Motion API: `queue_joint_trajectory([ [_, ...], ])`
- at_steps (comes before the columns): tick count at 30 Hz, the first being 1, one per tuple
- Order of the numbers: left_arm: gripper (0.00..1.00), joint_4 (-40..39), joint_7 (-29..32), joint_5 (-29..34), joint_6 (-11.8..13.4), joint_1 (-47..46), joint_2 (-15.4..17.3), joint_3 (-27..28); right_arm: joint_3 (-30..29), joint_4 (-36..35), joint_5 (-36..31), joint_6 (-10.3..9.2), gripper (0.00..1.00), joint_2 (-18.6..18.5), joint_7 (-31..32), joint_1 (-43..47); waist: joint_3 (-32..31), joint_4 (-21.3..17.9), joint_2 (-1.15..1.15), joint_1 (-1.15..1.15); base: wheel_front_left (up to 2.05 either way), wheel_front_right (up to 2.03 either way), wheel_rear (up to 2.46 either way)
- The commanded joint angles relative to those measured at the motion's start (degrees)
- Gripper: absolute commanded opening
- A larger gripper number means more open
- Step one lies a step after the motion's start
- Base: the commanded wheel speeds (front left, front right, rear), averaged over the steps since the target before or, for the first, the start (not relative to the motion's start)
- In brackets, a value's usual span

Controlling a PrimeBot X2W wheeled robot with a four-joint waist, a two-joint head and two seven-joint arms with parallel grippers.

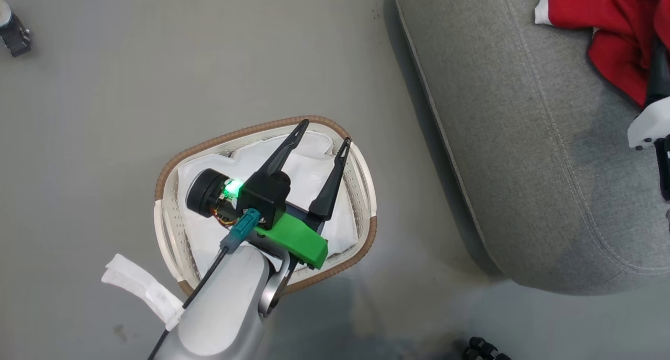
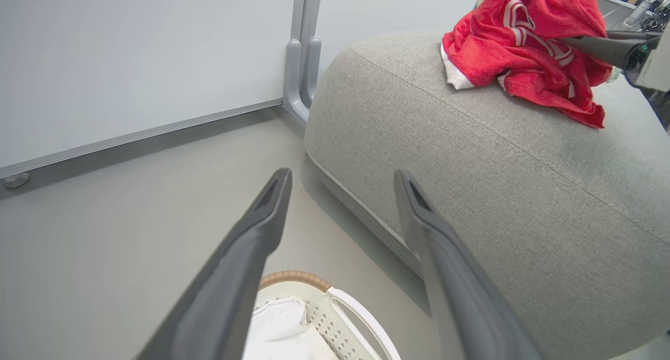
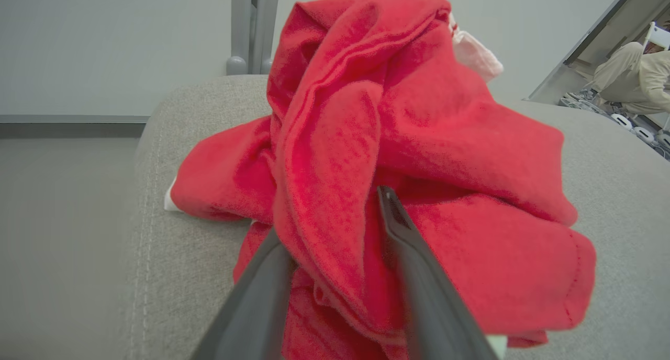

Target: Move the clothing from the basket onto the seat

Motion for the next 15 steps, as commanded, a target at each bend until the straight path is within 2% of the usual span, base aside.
queue_joint_trajectory([
  [1,1.00,0.3,0.0,0.4,0.4,1.1,0.3,0.7,-0.7,-1.2,0.5,-0.06,1.00,0.5,-0.1,1.7,-2.4,-0.9,0.00,0.00,0.00,0.00,0.00],
  [10,1.00,-0.1,0.0,1.3,1.7,5.0,0.3,5.8,-2.0,-11.0,1.6,-0.06,1.00,3.5,-0.1,12.1,-7.7,-0.6,0.00,0.00,0.00,0.00,0.00],
  [15,1.00,-1.6,0.0,1.8,3.8,8.1,0.3,9.7,1.0,-16.6,2.7,-0.06,1.00,6.3,-0.1,16.7,-10.7,0.5,0.00,0.00,0.00,0.00,0.00],
])
